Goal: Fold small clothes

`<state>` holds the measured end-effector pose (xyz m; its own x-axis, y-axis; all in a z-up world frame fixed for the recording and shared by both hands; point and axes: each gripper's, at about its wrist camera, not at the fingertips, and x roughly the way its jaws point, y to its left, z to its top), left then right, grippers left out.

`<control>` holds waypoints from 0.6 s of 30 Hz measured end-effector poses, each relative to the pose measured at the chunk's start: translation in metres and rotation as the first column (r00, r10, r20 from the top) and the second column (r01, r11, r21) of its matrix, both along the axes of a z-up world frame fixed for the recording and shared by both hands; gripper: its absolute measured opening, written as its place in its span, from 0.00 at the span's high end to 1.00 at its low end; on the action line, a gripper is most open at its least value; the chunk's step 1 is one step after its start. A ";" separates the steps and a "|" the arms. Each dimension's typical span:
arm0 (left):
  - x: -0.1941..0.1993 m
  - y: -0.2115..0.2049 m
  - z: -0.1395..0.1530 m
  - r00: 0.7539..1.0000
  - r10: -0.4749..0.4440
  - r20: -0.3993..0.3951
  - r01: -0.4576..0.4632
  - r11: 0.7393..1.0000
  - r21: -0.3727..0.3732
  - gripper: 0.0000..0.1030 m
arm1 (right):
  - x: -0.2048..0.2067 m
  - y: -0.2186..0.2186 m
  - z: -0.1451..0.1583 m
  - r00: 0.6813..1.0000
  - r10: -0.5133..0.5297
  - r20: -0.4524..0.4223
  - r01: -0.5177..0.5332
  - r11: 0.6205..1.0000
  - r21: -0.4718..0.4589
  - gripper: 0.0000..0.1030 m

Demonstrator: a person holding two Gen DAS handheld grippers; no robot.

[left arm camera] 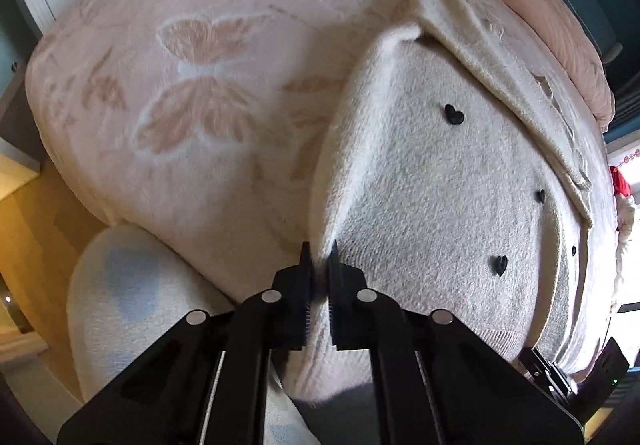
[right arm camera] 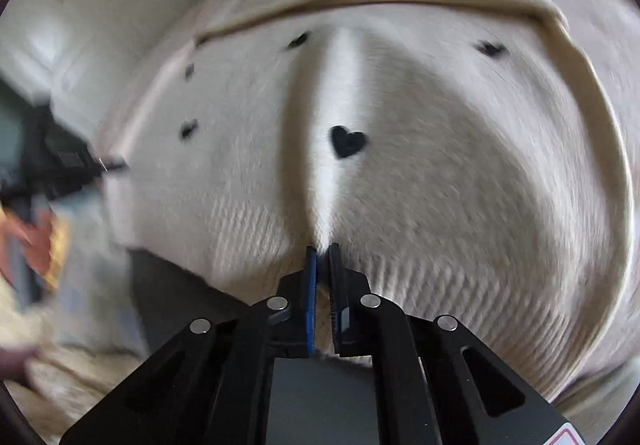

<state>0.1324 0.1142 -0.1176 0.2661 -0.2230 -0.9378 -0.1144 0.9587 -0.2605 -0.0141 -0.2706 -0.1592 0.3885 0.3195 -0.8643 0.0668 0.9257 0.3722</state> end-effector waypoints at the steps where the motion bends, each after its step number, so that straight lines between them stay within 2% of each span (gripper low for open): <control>1: -0.002 0.000 0.003 1.000 -0.003 0.007 0.003 1.000 -0.028 0.92 | -0.004 -0.008 0.006 0.999 -0.036 0.000 0.036 0.999 0.024 0.85; 2: -0.005 0.001 0.007 1.000 -0.007 0.017 0.008 0.998 -0.057 0.91 | -0.011 -0.018 0.016 0.997 -0.076 0.004 0.075 0.997 0.018 0.75; 3: -0.008 0.001 0.011 1.000 -0.011 0.023 0.013 0.997 -0.081 0.84 | -0.020 -0.024 0.025 0.994 -0.106 0.018 0.106 0.994 0.010 0.69; 4: -0.014 0.002 0.015 0.999 -0.017 0.031 0.020 0.994 -0.108 0.77 | -0.029 -0.034 0.035 0.990 -0.140 0.035 0.140 0.990 0.006 0.54; 5: -0.018 0.003 0.017 0.999 -0.022 0.034 0.026 0.992 -0.121 0.59 | -0.043 -0.048 0.045 0.980 -0.193 0.051 0.193 0.981 -0.004 0.45; 6: -0.024 0.005 0.018 0.999 -0.021 0.033 0.025 0.991 -0.130 0.48 | -0.050 -0.058 0.050 0.972 -0.229 0.054 0.230 0.973 -0.016 0.42; 10: -0.038 0.000 0.008 0.999 -0.040 -0.018 0.036 0.987 -0.155 0.34 | -0.086 -0.097 0.043 0.934 -0.354 -0.044 0.351 0.934 -0.059 0.40; 12: -0.040 -0.003 -0.002 0.998 -0.035 -0.046 0.028 0.990 -0.139 0.33 | -0.095 -0.107 0.023 0.910 -0.400 -0.112 0.397 0.917 -0.047 0.40; 14: -0.039 -0.012 -0.009 0.998 -0.041 -0.040 0.036 0.993 -0.116 0.33 | -0.095 -0.108 0.009 0.899 -0.405 -0.164 0.409 0.913 -0.014 0.40; 16: -0.034 -0.021 -0.015 0.997 -0.069 -0.046 0.064 0.993 -0.101 0.46 | -0.084 -0.099 0.006 0.914 -0.371 -0.163 0.373 0.928 -0.021 0.40; 18: -0.029 -0.022 -0.020 0.996 -0.058 -0.074 0.049 0.993 -0.109 0.65 | -0.074 -0.095 0.000 0.922 -0.346 -0.172 0.354 0.935 0.016 0.40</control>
<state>0.1035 0.0921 -0.1378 0.1791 -0.3355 -0.9249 -0.0872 0.9310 -0.3546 -0.0880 -0.3656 -0.1593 0.3368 0.2298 -0.9131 0.4474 0.8142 0.3700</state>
